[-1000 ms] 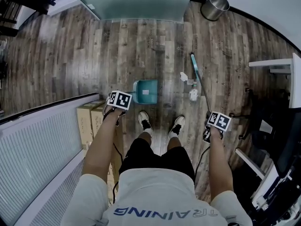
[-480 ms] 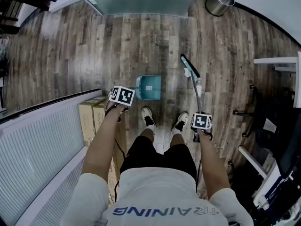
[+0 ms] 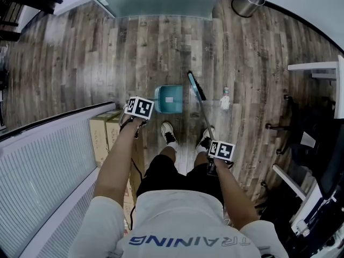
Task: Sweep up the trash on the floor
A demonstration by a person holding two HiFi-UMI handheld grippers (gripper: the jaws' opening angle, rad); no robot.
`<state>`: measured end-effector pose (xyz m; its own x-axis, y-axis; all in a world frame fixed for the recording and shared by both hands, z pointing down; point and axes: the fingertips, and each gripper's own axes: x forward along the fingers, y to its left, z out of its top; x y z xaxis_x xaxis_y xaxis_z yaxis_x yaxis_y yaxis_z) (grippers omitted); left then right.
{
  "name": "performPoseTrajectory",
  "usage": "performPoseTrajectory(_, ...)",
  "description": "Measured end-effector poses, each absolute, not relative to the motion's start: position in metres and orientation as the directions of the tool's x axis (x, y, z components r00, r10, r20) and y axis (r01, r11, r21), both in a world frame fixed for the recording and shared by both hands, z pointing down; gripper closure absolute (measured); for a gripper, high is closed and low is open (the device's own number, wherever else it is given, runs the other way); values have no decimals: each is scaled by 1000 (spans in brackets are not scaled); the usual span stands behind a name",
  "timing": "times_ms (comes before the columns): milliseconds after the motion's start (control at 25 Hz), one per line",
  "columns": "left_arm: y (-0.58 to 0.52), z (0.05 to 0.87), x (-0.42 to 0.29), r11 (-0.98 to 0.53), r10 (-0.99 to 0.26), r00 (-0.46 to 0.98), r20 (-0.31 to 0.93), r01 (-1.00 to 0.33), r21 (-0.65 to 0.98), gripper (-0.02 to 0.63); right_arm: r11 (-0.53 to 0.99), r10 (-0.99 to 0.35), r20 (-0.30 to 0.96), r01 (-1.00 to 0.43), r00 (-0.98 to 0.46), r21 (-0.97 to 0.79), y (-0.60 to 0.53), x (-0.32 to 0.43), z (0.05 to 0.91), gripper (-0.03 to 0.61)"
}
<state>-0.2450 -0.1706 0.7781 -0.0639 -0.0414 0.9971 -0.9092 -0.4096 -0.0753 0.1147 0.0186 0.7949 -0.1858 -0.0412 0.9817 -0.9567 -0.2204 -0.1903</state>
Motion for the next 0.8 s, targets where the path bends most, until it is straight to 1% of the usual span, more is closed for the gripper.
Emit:
performPoseTrajectory(240, -166, 777, -244, -413, -46, -64, 997, -907, -77, 511, -245, -5, 940, -911, -340, -331, 35, 52, 789, 469)
performPoseTrajectory(360, -165, 777, -245, -413, -48, -65, 997, -907, -79, 511, -327, -14, 906, -854, -424, -405, 36, 31, 785, 469)
performPoseTrajectory(440, -166, 777, -244, -414, -47, -67, 997, -907, -80, 511, -401, -18, 867, -791, -498, -463, 35, 22, 784, 469)
performPoseTrajectory(520, -166, 777, -244, -415, -45, -68, 997, -906, -81, 511, -441, -19, 830, -740, -558, -507, 32, 18, 786, 469)
performPoseTrajectory(600, -165, 778, -246, -415, -43, -70, 997, -906, -81, 511, -413, -15, 827, -750, -562, -517, 26, 21, 787, 469)
performPoseTrajectory(720, -163, 778, -246, -415, -42, -73, 996, -906, -84, 512, -329, -16, 854, -804, -520, -496, 19, 41, 783, 469)
performPoseTrajectory(800, -162, 778, -245, -415, -44, -76, 996, -906, -87, 512, -320, -39, 860, -809, -508, -493, 16, 62, 777, 469)
